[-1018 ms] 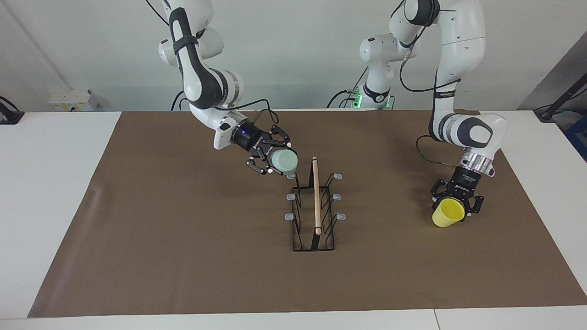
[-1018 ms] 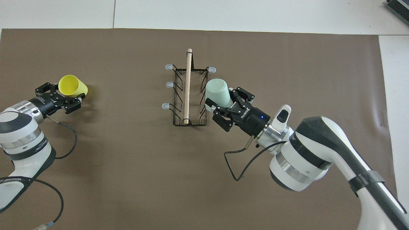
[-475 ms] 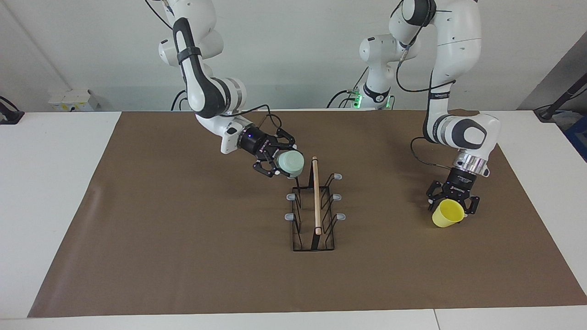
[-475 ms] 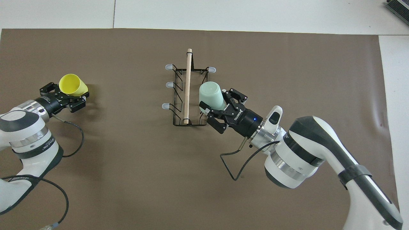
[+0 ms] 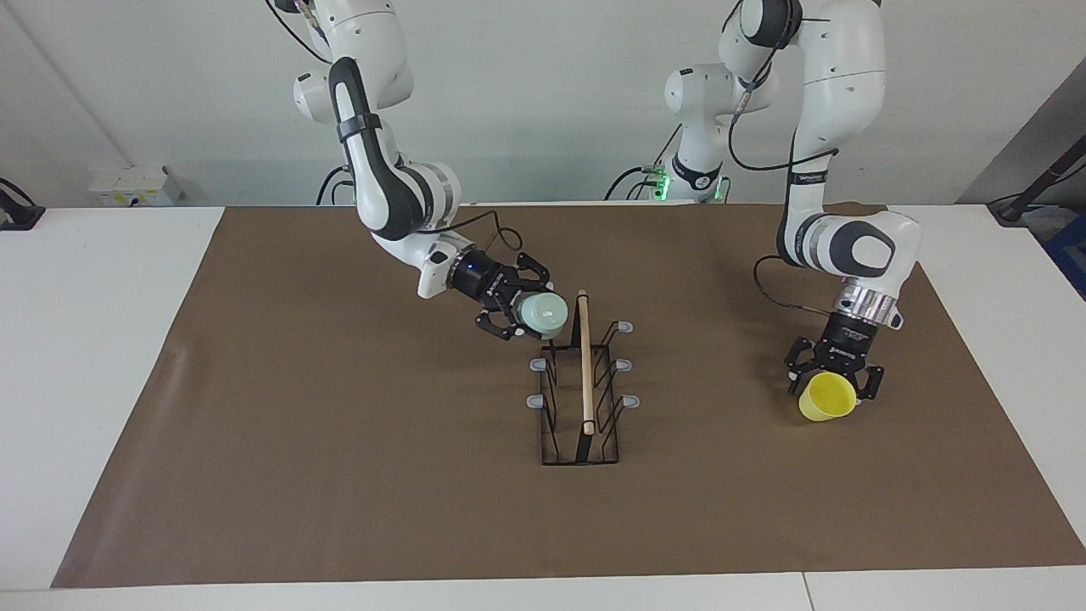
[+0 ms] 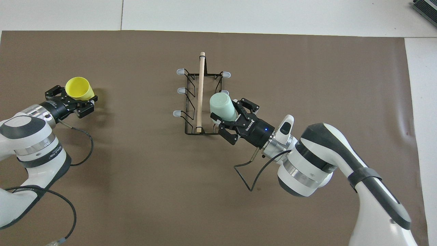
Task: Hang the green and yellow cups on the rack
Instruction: 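Hang the green cup on a rack peg while the left gripper grasps the yellow cup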
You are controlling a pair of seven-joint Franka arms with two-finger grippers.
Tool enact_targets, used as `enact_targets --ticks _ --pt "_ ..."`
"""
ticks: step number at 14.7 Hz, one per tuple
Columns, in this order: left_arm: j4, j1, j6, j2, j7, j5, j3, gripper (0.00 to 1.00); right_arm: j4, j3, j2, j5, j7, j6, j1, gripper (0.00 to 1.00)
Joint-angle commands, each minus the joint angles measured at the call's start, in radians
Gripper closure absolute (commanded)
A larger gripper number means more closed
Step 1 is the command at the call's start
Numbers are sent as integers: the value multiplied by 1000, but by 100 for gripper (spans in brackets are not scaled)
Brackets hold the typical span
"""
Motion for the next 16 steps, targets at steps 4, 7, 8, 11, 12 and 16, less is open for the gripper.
enact_targets --ticks 4,7,8,11,12,16 --pt "20 -19 39 8 24 -29 9 59 -5 -1 23 32 -94 -16 0 100" --pt "30 -19 40 4 27 -16 10 98 -2 -1 51 32 -127 -18 -2 100" --pt "34 -21 46 -3 24 -13 12 100 -2 -1 51 32 -127 -12 -3 100" --pt "37 -32 66 -36 23 48 16 100 1 -1 48 32 -127 -9 -3 0" --pt "36 -30 66 -49 23 88 18 100 1 -1 43 32 -125 -7 -3 0" --pt "22 -13 91 -95 21 158 22 100 4 -2 -21 22 -119 60 -14 0"
